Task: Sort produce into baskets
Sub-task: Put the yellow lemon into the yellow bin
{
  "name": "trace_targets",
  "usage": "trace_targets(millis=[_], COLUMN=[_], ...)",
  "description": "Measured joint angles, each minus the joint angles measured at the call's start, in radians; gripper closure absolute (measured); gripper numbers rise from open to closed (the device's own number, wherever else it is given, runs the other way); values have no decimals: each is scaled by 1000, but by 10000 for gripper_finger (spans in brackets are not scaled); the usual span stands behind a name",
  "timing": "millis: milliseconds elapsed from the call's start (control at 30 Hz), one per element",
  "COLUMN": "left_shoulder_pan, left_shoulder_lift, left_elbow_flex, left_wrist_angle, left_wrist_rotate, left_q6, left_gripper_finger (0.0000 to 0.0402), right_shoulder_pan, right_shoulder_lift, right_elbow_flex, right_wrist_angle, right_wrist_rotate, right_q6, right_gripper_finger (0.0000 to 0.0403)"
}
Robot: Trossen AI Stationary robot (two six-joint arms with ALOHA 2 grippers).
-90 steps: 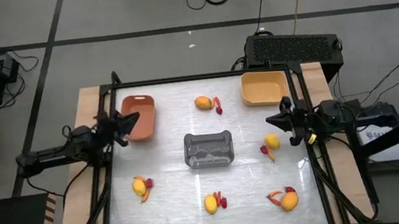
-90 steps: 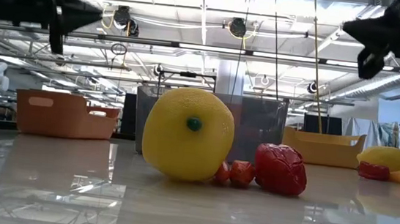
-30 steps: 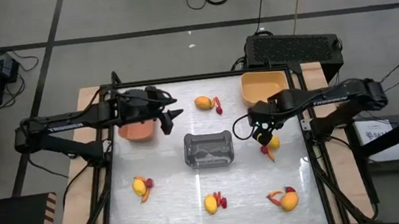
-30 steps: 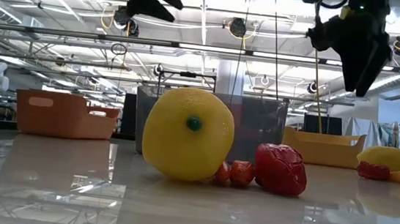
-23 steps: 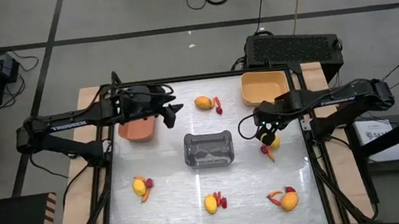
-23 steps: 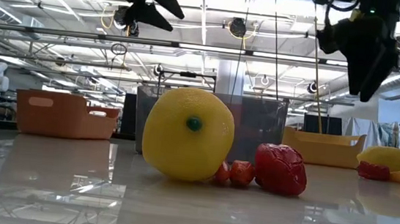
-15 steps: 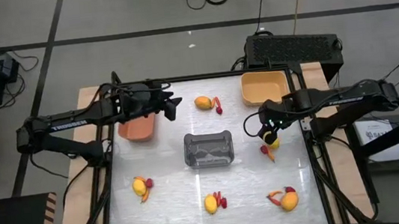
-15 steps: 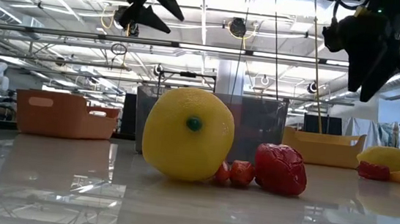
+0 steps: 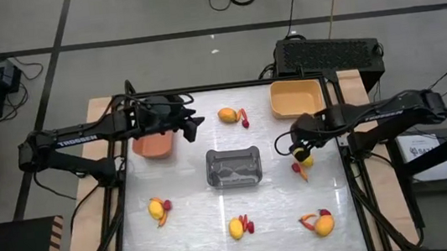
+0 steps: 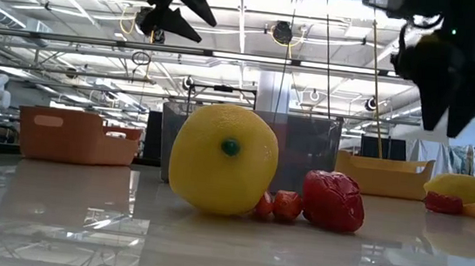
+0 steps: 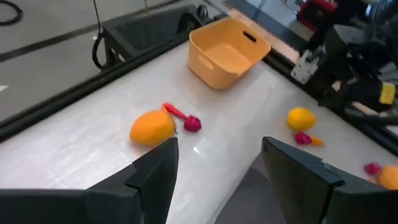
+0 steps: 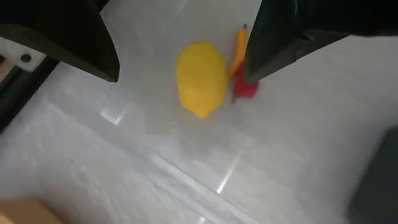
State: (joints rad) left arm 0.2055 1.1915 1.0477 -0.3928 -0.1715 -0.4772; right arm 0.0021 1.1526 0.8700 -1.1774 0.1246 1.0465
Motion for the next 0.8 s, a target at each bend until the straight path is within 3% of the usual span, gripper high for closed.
trace_targets(millis=[800], left_shoulder_pan=[-12], left_shoulder_lift=[0], left_elbow_flex=[0], left_wrist_angle=[-14], left_wrist_rotate=[14], left_q6=[20], left_gripper_finger=[164], right_shoulder_pan=[0], right_shoulder_lift=[14], right_elbow_flex=[-277], right_wrist_angle=[337], right_wrist_rotate=[-63], right_q6=[100], right_gripper_finger=[69])
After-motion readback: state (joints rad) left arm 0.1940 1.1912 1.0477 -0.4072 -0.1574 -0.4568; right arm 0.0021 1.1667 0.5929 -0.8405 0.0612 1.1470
